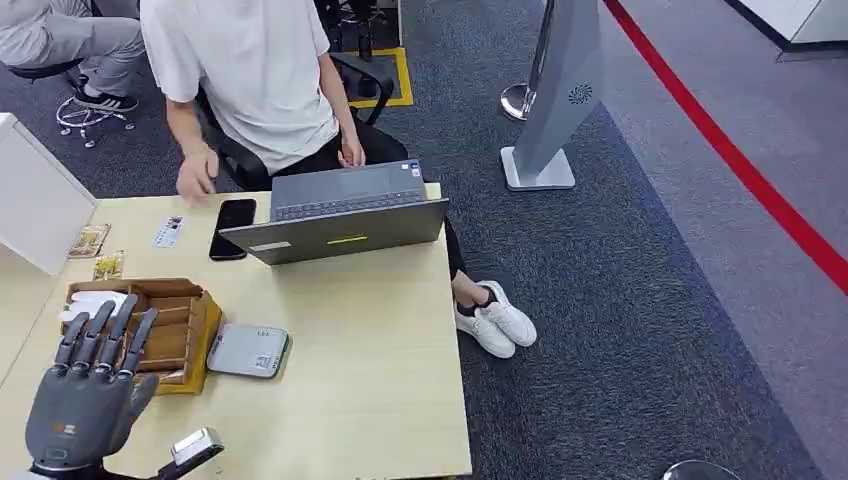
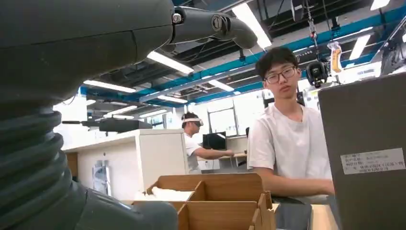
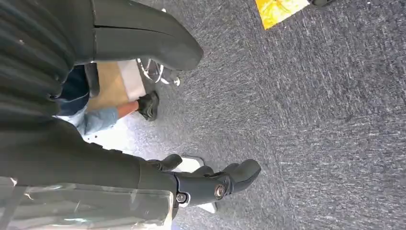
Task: Pass the card to the sensor for recognition and then transmit it.
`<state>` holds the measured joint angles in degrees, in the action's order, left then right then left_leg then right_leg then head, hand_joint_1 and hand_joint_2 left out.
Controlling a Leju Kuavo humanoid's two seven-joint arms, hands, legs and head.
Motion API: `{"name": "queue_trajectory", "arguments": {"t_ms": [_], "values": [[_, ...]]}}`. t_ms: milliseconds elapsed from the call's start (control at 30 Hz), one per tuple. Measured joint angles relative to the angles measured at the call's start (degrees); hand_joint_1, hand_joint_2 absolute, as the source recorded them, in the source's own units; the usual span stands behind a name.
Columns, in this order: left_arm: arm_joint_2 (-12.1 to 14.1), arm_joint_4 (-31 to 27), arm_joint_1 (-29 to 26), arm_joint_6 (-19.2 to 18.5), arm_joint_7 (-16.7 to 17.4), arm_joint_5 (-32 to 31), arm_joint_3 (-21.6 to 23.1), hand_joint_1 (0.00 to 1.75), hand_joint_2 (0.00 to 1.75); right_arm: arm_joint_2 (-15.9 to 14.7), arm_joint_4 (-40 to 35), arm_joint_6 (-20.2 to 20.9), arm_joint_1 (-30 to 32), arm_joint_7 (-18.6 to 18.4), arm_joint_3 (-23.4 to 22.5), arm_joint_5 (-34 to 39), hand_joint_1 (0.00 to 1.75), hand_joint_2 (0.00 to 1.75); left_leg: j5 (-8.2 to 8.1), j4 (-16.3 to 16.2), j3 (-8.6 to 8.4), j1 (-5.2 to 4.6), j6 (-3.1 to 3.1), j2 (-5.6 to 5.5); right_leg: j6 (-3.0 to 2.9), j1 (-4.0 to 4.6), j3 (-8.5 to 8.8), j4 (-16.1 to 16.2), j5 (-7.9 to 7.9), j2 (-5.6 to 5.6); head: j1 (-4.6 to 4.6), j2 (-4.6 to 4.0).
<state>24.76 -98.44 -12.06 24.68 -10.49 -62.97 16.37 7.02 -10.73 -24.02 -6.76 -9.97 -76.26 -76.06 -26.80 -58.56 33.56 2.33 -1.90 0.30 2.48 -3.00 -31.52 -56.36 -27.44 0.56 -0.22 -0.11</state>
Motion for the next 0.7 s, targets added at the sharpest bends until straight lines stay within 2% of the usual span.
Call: {"name": "queue_trajectory", "arguments": {"t_ms": [567, 700], "values": [[0.52, 0.0, -0.31, 0.0, 0.0, 0.0, 0.04, 0.0, 1.75, 0.0, 0.0, 0.0, 0.0, 0.0, -0.04, 0.0, 0.0, 1.75, 0.0, 0.0, 0.0, 0.0, 0.0, 0.0, 0.0, 0.0, 0.0, 0.0, 0.0, 0.0, -0.02, 0.0], [1.2, 0.02, -0.46, -1.94, 1.05, 1.38, 0.09, 0.0, 1.75, 0.0, 0.0, -0.02, 0.01, 0.02, -0.04, 0.02, 0.0, 1.75, 0.0, 0.0, 0.0, 0.01, 0.0, 0.0, 0.0, 0.01, -0.01, 0.0, 0.0, 0.0, -0.02, 0.0]]}}
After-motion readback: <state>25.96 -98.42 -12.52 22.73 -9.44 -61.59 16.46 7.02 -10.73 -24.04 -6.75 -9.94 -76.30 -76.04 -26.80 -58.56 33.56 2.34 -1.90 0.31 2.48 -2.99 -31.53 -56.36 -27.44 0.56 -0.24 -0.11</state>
